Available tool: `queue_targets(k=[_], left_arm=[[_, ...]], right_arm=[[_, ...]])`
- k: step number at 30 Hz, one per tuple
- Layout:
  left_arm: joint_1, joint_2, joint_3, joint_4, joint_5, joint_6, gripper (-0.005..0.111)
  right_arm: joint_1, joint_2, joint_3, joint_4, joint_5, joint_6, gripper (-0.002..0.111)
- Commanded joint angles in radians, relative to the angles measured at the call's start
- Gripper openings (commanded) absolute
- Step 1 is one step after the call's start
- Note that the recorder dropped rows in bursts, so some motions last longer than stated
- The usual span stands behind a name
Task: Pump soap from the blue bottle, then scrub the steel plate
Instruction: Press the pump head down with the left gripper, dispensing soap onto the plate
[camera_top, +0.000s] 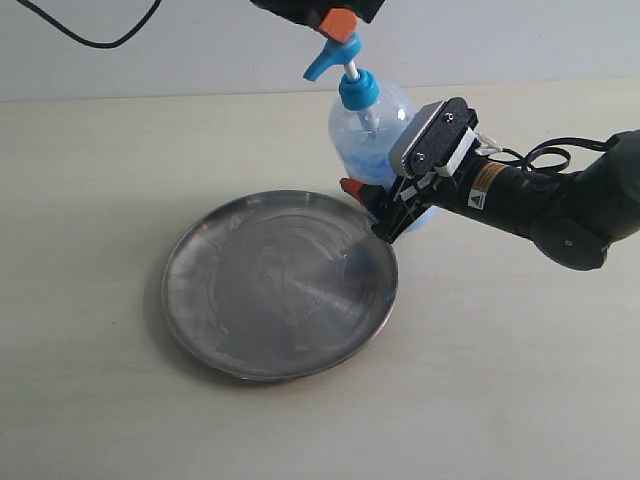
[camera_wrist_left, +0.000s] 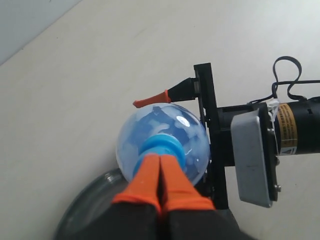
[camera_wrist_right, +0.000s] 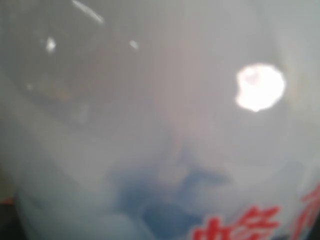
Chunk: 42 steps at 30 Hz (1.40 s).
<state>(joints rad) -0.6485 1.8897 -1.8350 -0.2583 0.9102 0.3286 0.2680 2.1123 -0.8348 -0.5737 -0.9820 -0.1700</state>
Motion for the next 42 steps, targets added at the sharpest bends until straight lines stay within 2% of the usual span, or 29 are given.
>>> queue_targets(k=[1, 20, 42], left_arm=[[-0.001, 0.007, -0.008, 0.01, 0.002, -0.011, 0.0], [-0.001, 0.008, -0.008, 0.01, 0.034, -0.014, 0.0], [-0.002, 0.09, -0.008, -0.022, 0.1, -0.013, 0.0]], right_arm=[[0.0, -0.013, -0.01, -0.012, -0.058, -0.005, 0.0], [0.0, -0.013, -0.01, -0.032, -0.062, -0.002, 0.0], [0.0, -0.013, -0.01, -0.038, -0.07, -0.002, 0.0]])
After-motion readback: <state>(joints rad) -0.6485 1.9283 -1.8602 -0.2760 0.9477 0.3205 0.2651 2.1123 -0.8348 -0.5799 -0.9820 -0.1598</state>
